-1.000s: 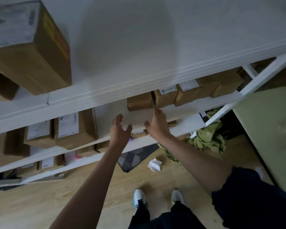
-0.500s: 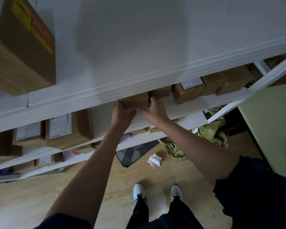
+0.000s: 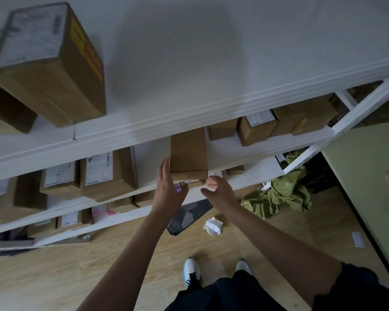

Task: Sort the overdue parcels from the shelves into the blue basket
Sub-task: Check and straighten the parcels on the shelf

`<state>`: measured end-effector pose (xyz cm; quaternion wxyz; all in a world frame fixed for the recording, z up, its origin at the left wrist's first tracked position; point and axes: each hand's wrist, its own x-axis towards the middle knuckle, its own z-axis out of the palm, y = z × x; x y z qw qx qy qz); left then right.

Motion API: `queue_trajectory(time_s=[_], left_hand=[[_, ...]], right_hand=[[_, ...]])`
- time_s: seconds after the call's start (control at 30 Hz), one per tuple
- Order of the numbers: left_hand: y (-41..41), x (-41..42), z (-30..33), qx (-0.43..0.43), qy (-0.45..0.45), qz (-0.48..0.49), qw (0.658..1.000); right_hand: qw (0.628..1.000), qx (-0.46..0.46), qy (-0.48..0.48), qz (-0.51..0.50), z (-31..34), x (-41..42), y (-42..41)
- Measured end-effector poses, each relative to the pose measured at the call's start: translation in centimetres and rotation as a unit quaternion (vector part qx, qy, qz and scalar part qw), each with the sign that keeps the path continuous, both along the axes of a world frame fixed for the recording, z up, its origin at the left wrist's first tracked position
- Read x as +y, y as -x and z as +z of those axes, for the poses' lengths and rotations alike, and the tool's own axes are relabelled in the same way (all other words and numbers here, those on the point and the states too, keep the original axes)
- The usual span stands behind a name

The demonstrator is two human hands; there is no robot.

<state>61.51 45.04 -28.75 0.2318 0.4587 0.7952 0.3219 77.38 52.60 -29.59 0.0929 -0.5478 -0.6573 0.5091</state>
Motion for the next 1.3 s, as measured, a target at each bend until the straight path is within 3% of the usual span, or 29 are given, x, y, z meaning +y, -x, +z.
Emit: queue_trajectory(time_s=[0.07,0.2,0.33,0.57,0.73,0.9,1.1,1.3], left_hand=[[0.5,0.6,1.4,0.048,-0.003,-0.033,0.998],[1.2,1.9,2.5,0.133,0.023,-0.11,0.985],[1.1,2.0,2.2,0.145,0.033,-0.127,0.981],[1.2,-0.5,1.5,0.056,0.02,-0.056,0.997],[1.3,-2.1,1.5,-0.038,-0.014,0.027,0.999],[1.4,-2.8,1.7,-0.104,-0.035,0.066,0.992],[3.0,-3.2,2.3,-0.054,-0.026,0.048,0.997],[4.0,-2.6,4.1,0.095,-0.012,-0.045,0.994]], right_hand=[[0.997,0.02,0.068,-0.021,0.4,0.4,0.5],[0.983,0.094,0.119,-0.103,0.5,1.1,1.7],[0.977,0.113,0.122,-0.136,0.7,1.4,2.0],[0.989,0.1,0.01,-0.113,2.7,0.7,2.4],[0.986,0.114,-0.12,0.0,4.1,-1.2,3.8],[0.988,0.078,-0.131,0.024,3.3,-2.2,5.3],[0.993,0.053,-0.099,0.036,2.1,-2.0,5.3],[0.999,-0.019,0.015,0.045,0.2,-3.2,5.1]])
